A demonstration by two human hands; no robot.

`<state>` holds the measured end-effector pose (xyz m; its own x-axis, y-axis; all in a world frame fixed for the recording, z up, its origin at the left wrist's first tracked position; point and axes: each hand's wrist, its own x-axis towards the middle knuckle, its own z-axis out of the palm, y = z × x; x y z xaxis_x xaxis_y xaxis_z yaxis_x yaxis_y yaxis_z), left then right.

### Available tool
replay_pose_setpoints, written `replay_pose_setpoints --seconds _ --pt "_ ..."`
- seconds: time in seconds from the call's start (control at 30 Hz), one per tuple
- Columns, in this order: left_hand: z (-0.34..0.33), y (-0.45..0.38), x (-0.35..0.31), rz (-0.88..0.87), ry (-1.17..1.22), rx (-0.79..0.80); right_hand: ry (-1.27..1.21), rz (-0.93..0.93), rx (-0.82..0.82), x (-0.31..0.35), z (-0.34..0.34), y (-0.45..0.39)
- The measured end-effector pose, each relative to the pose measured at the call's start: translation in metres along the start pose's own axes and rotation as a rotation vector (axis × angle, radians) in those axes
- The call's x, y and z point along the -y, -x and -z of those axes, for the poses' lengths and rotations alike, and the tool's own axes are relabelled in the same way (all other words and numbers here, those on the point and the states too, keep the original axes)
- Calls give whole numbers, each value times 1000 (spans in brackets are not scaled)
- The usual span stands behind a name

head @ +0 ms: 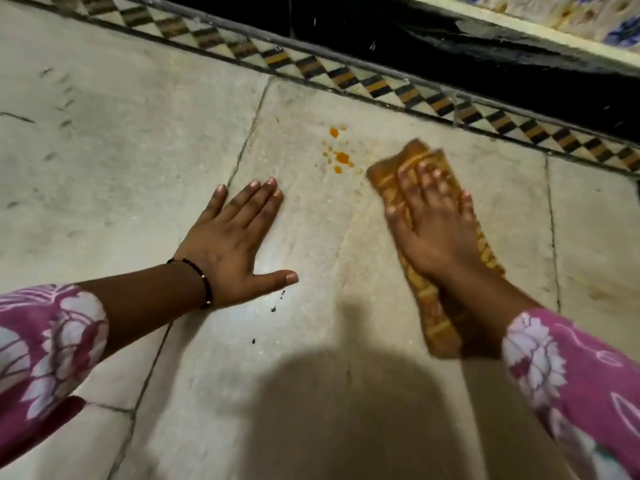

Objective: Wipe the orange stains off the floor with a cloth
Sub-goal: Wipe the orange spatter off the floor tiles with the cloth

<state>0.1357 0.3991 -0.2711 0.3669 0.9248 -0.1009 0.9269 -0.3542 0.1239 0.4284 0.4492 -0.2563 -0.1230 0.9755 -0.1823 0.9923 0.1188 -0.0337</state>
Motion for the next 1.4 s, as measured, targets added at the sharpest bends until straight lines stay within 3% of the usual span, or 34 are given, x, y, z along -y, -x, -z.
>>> replay_pose_setpoints --seconds 0.13,0.23,0.37,0.5,0.67,0.83,0.9,1.0,1.1,1.27,1.4 --pt "1 0 1 0 10 12 -47 -96 -26 23 11 -101" --pt "1 -1 1 14 22 10 -37 85 -10 77 15 -144" --pt "6 -1 0 30 67 -29 22 398 -9 126 9 -112" --pt "8 3 -1 45 119 -94 30 590 -1 91 -3 -25" --pt "7 2 -1 22 104 -66 28 310 42 4 2 19" --pt "7 0 -1 22 86 -38 -32 -16 -15 40 11 -81" --pt "8 0 -1 23 98 -36 -53 57 24 76 12 -107" --pt "11 -1 0 19 106 -39 -4 376 44 112 6 -84" --pt "12 0 0 21 121 -45 14 505 33 91 -1 -18" --pt "11 1 1 17 112 -44 74 332 98 -6 2 81" --pt "10 0 1 13 109 -43 149 99 103 -46 16 37"
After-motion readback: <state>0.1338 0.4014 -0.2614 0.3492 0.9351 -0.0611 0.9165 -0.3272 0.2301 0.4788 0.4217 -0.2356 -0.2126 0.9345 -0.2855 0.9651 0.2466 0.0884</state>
